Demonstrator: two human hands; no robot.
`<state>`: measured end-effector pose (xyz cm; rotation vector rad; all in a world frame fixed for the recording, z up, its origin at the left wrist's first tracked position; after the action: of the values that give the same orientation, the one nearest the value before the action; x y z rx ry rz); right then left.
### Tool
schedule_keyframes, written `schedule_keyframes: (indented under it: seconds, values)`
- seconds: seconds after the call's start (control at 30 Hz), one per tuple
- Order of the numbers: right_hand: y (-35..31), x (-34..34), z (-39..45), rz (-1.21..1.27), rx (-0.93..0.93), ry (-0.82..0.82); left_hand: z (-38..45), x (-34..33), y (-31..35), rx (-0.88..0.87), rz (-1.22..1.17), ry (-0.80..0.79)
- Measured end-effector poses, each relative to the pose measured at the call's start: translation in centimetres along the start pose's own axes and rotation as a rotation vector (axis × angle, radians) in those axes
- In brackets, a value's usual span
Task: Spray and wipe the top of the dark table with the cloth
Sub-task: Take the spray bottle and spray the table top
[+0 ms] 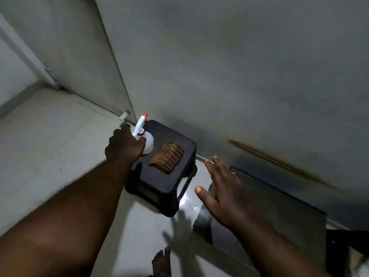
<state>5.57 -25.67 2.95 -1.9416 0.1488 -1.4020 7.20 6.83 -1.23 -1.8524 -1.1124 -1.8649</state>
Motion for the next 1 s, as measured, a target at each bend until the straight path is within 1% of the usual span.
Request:
schedule_keyframes:
  seconds: [0.07, 0.13, 0.2, 0.3, 0.4, 0.47, 0.53, 0.6, 0.7, 0.83, 0.9, 1.0]
  values:
    - [-0.2, -2.1, 1.5, 0.013, 0.024, -0.012, 2.3, -1.2, -1.2, 0.028, -0.023, -0.023]
    - [0.2, -4.1, 2.5, 0.026, 0.028, -0.02, 4.3, -2.9, -1.4, -0.009, 0.0, -0.065]
    - [0.5, -5.4, 3.7, 0.037, 0.045, 0.005, 5.6, -4.6, -1.2, -0.065, 0.064, -0.09]
    - [0.8, -7.7, 4.5, 0.054, 0.12, 0.036, 7.3, -7.0, -1.5, -0.112, 0.089, -0.1]
    - [1.9, -9.5, 3.5, 0.058, 0.211, 0.066, 6.9, -8.2, -0.5, -0.167, 0.032, 0.0]
    - [2.9, -10.0, 3.6, 0.056, 0.214, 0.072, 6.7, -7.6, 0.0, -0.17, -0.049, 0.08]
    - [4.2, -10.3, 2.9, 0.071, 0.225, 0.116, 5.6, -7.2, 0.3, -0.169, -0.163, 0.15]
    - [5.8, -10.7, 1.8, 0.054, 0.231, 0.174, 3.9, -7.1, 1.2, -0.212, -0.218, 0.203]
    - [7.3, -10.6, 1.5, 0.071, 0.215, 0.237, 1.3, -5.4, 3.1, -0.234, -0.196, 0.289]
    - [7.9, -9.3, 0.3, 0.098, 0.248, 0.337, -5.2, -2.5, 5.9, -0.31, -0.192, 0.391]
    - [7.9, -8.9, -0.2, 0.131, 0.248, 0.338, -9.0, -1.7, 8.0, -0.374, -0.217, 0.359]
    - [8.7, -8.2, -0.9, 0.228, 0.193, 0.32, -15.3, -2.2, 12.1, -0.456, -0.212, 0.214]
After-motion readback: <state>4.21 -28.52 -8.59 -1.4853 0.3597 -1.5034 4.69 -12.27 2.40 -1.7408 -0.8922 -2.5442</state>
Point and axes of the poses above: each hand's wrist, its own z-axis towards the middle knuckle, its own x-axis out of the back of the hand, y = z × x, the point moved 10 cm from there along z, towards the middle knuckle, and after that the axes turned 8 degrees about z, right-handed, at the moved point
